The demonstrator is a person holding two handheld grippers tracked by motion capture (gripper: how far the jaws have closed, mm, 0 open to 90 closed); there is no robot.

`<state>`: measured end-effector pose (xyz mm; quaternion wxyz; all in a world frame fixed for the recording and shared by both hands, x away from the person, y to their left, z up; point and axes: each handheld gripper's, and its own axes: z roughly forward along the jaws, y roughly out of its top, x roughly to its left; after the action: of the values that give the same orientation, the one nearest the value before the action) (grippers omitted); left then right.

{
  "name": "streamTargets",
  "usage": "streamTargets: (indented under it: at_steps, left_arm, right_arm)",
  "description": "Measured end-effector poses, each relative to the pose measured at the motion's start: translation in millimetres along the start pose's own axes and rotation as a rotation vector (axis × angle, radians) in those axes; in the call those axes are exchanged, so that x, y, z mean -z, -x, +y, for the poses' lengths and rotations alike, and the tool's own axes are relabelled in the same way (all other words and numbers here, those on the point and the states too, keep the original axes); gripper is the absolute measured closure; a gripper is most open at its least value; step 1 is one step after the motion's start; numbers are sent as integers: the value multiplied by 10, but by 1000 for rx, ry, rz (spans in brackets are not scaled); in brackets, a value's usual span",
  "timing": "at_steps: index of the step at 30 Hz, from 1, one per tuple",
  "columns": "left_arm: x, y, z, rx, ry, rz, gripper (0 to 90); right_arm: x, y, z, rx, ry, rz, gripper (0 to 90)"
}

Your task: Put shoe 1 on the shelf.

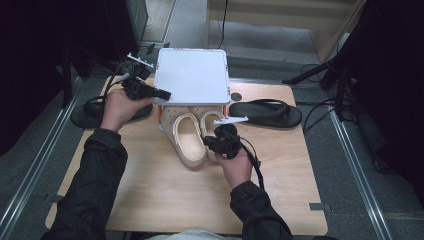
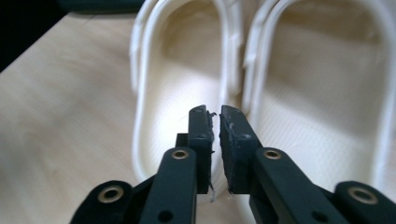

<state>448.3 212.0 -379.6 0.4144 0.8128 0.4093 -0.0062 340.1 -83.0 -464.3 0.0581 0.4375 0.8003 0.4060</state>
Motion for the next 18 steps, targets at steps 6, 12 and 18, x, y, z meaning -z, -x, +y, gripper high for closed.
streamTargets:
  at_steps: [6, 12, 18]
  left_arm:
    - [-2, 9, -1, -10, 1, 6, 898]
    - [0, 5, -4, -9, 2, 4, 898]
    - [-1, 2, -6, -9, 4, 2, 898]
  right_arm:
    - [-19, -102, -183, 41, -29, 26, 900]
    - [-33, -179, -344, 78, -42, 40, 900]
    - [-58, -174, -478, 79, -58, 42, 900]
